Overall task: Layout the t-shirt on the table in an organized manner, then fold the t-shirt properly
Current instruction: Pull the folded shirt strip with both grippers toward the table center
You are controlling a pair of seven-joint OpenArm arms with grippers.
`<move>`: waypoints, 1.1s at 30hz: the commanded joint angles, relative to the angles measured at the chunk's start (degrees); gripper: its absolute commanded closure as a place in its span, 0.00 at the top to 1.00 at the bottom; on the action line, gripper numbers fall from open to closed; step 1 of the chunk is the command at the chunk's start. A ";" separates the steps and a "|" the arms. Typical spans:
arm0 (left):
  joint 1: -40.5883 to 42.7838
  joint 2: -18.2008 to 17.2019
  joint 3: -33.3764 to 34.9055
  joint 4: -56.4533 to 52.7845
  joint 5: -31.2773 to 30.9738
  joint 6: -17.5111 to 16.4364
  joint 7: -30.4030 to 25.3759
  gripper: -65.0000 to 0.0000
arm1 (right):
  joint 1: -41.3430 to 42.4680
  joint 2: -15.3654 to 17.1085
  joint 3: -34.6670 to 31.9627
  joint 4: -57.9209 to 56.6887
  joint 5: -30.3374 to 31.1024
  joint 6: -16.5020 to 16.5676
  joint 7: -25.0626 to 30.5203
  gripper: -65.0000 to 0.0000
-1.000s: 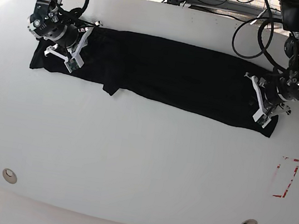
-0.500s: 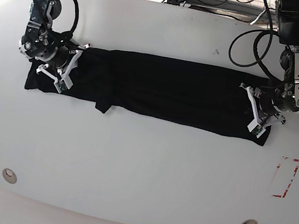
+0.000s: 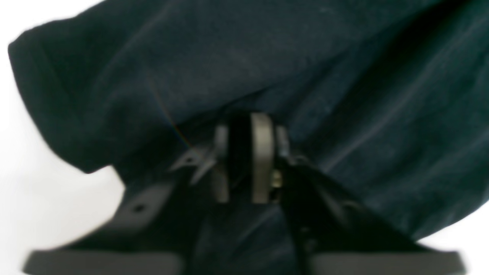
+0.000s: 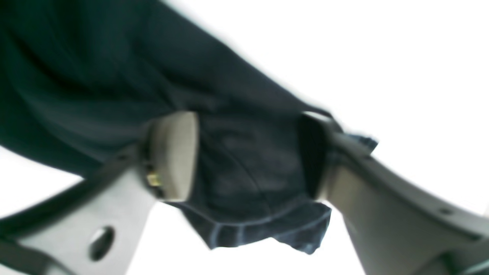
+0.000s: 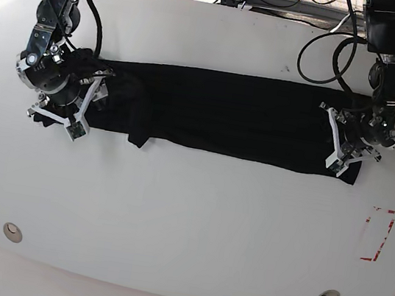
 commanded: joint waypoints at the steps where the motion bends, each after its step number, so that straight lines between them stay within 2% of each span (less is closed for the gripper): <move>1: -0.55 -0.69 -0.20 2.85 0.83 -0.06 1.87 0.29 | 0.13 -1.66 -0.13 3.06 0.51 0.03 -2.44 0.67; 3: -0.55 -0.69 -0.29 4.17 0.91 -0.06 1.87 0.37 | 0.13 -3.24 -1.00 3.14 0.16 0.03 -2.53 0.68; 5: -0.55 -0.69 -0.29 4.87 0.91 -0.06 1.87 0.39 | 0.13 -4.12 -2.15 3.14 -0.02 0.03 -2.53 0.68; 17: -0.55 -0.69 -0.29 6.72 1.00 -0.06 1.87 0.40 | -0.92 -8.60 -8.92 2.70 -0.11 0.03 -2.61 0.68; 23: -0.55 -0.78 -0.29 6.72 1.00 -0.06 1.87 0.40 | -0.84 -8.87 -10.06 -1.87 -0.02 0.03 -1.56 0.65; 24: -0.55 -0.78 -0.29 6.72 1.00 -0.06 1.87 0.40 | -0.84 -8.87 -10.06 -2.39 -0.02 0.03 -1.03 0.64; 26: -0.64 -0.78 -0.29 6.72 1.00 -0.06 1.87 0.40 | -0.92 -8.87 -10.06 -3.98 0.07 0.03 1.08 0.54; 31: -0.64 -0.78 -0.29 6.72 1.00 -0.06 1.87 0.40 | -0.75 -8.87 -10.06 -7.85 -0.02 0.03 3.01 0.24; 33: -0.64 -0.78 -0.29 6.72 1.00 -0.06 1.87 0.40 | -0.66 -8.60 -10.06 -8.02 0.33 0.03 3.01 0.15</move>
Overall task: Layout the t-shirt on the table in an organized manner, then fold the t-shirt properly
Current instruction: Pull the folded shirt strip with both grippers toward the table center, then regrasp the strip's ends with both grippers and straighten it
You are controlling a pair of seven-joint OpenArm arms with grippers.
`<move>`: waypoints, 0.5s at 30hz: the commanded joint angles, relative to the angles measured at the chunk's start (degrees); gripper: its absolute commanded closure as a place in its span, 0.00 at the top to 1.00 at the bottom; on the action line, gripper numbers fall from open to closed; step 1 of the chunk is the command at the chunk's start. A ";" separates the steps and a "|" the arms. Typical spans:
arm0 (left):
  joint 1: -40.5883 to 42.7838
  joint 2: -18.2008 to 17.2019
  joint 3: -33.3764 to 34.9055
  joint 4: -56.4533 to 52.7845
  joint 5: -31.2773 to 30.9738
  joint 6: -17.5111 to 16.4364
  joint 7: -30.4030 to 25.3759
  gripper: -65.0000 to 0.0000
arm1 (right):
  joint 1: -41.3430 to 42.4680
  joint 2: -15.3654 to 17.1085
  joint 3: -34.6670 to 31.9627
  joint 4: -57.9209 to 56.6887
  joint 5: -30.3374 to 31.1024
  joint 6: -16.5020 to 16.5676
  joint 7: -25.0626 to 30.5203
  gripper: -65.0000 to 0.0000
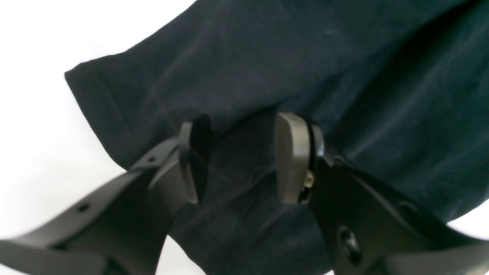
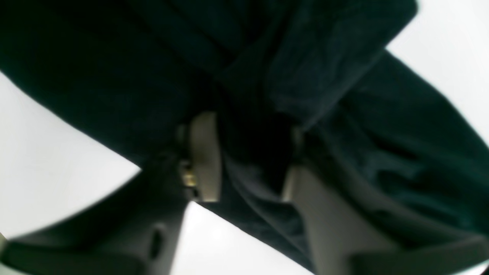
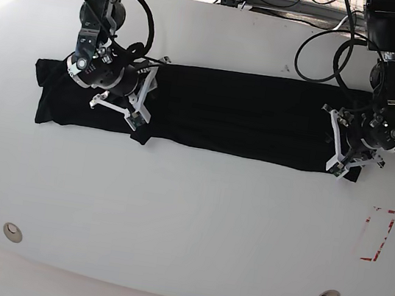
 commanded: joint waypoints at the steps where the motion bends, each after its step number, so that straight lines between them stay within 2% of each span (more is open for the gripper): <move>1: -0.90 -0.75 -0.29 1.21 -0.22 -0.03 -0.76 0.40 | 0.89 0.58 0.15 0.66 0.68 -0.07 0.83 0.10; 5: -0.90 -0.75 -0.29 1.21 -0.22 -0.03 -0.76 0.40 | 0.54 0.31 0.15 4.44 0.77 -0.07 0.21 0.08; 9: -0.81 -0.75 -0.29 1.12 -0.22 -0.03 -0.84 0.40 | 0.45 -0.04 0.15 9.71 0.86 -0.07 -4.89 0.08; 11: -0.81 -0.75 -0.29 0.95 -0.22 -0.03 -0.93 0.40 | 0.10 -1.27 0.15 11.29 0.77 -0.07 -6.91 0.08; 15: -0.81 -0.75 -0.29 0.86 -0.22 -0.03 -1.02 0.40 | -1.48 -2.68 0.06 13.58 0.77 -0.07 -9.20 0.08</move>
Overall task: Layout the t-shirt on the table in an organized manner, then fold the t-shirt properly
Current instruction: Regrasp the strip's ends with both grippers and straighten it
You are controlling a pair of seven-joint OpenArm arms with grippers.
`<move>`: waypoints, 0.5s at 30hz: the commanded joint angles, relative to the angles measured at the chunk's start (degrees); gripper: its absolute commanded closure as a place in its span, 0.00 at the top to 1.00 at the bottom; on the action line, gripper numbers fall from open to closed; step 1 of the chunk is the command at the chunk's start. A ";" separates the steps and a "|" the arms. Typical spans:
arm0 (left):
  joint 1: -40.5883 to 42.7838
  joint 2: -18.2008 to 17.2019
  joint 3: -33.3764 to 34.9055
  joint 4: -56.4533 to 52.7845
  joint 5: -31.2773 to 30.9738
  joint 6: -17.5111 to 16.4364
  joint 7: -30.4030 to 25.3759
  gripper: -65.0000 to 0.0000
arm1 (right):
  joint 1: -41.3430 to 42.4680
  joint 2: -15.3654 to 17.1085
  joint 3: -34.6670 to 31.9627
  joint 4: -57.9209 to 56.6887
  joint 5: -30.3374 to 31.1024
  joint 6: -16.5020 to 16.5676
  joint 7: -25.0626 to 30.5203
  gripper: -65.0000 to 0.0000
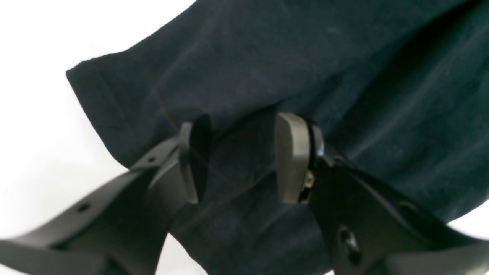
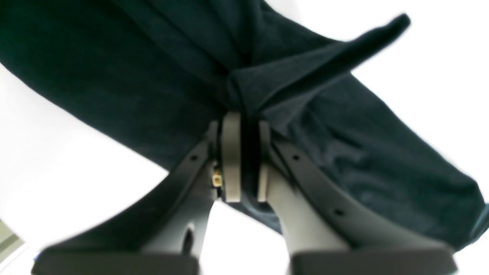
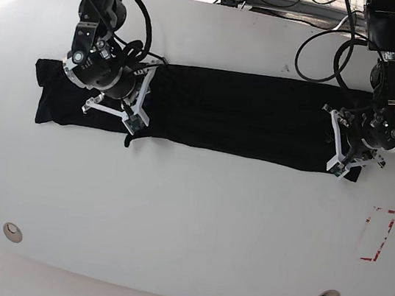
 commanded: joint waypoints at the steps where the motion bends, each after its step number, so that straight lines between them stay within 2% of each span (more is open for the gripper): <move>1: -0.83 -0.73 -0.29 0.84 -0.24 -0.03 -1.02 0.40 | -0.96 -0.93 -0.11 2.43 0.62 0.03 -0.87 0.08; 7: -0.83 -0.73 -0.29 0.75 -0.16 -0.03 -1.11 0.40 | -3.95 -3.04 -0.73 2.43 0.62 0.03 -1.13 0.08; 15: -0.83 -0.73 -0.29 0.75 -0.16 -0.03 -1.11 0.40 | -5.97 -3.39 -7.68 2.52 0.62 0.03 -1.13 0.10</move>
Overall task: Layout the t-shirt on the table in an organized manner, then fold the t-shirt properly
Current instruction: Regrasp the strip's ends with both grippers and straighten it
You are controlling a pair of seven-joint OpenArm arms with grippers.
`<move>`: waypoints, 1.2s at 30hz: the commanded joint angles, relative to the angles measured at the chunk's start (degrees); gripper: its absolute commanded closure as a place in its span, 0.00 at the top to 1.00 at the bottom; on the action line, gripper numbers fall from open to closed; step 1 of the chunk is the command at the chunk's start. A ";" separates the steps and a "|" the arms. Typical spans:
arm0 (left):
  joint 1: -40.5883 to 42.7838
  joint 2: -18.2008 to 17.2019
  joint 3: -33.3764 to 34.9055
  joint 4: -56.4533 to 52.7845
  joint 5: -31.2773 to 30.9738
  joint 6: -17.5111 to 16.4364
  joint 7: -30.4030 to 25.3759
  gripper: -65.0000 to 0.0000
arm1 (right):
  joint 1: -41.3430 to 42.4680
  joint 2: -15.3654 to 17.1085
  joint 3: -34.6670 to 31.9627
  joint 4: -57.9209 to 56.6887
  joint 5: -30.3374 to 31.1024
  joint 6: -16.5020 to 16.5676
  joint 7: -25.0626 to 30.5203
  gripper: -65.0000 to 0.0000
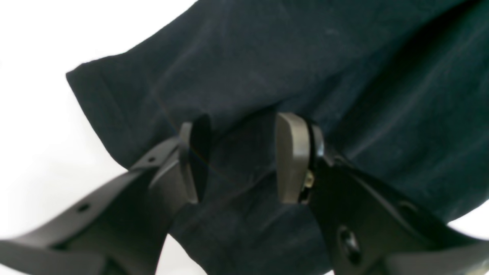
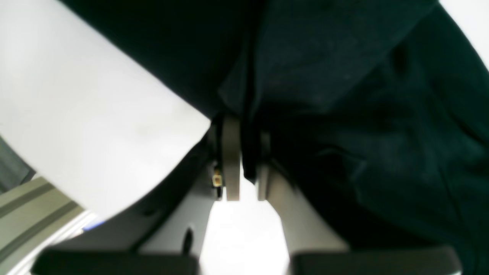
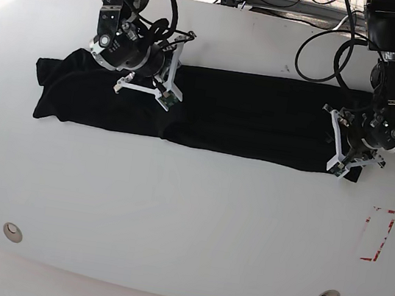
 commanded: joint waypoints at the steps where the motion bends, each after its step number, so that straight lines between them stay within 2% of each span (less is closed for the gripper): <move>1: -0.85 -0.60 -0.29 0.86 -0.35 -0.03 -0.93 0.40 | 0.06 -0.22 -2.90 1.21 0.99 0.03 0.86 0.15; 2: -0.85 -0.60 -0.29 0.86 -0.35 -0.03 -0.93 0.40 | 0.06 -0.22 -3.51 1.21 0.99 0.03 0.86 0.18; 6: -0.85 -0.60 -0.29 0.86 -0.35 -0.03 -0.93 0.40 | -0.11 -0.22 -6.68 1.30 0.99 0.03 0.86 0.42; 8: -0.85 -0.60 -0.29 0.86 -0.35 -0.03 -0.93 0.40 | -0.29 -0.22 -6.76 1.30 0.99 0.03 0.86 0.50; 10: -0.85 -0.60 -0.29 0.86 -0.35 -0.03 -0.93 0.40 | -0.38 -0.22 -6.76 1.47 0.99 0.03 0.86 0.54; 14: -0.85 -0.60 -0.29 0.86 -0.35 -0.03 -0.93 0.40 | -0.29 0.22 -6.85 2.18 0.99 0.03 0.86 0.54; 23: -0.85 -0.60 -0.38 0.77 -0.35 -0.03 -1.02 0.40 | 2.52 6.19 -6.24 2.27 0.81 0.03 1.12 0.54; 28: -0.85 -0.60 -0.38 0.77 -0.35 -0.03 -1.02 0.40 | 3.93 7.69 -1.40 1.91 0.99 0.03 1.38 0.54; 32: -0.85 -0.60 -0.38 0.95 -0.44 -0.03 -1.02 0.40 | 4.54 8.30 1.76 1.39 0.81 0.03 3.84 0.54; 36: -0.77 -0.43 -0.38 2.09 -0.79 -0.03 -1.02 0.40 | 5.60 11.03 2.73 -0.28 0.99 0.03 4.99 0.54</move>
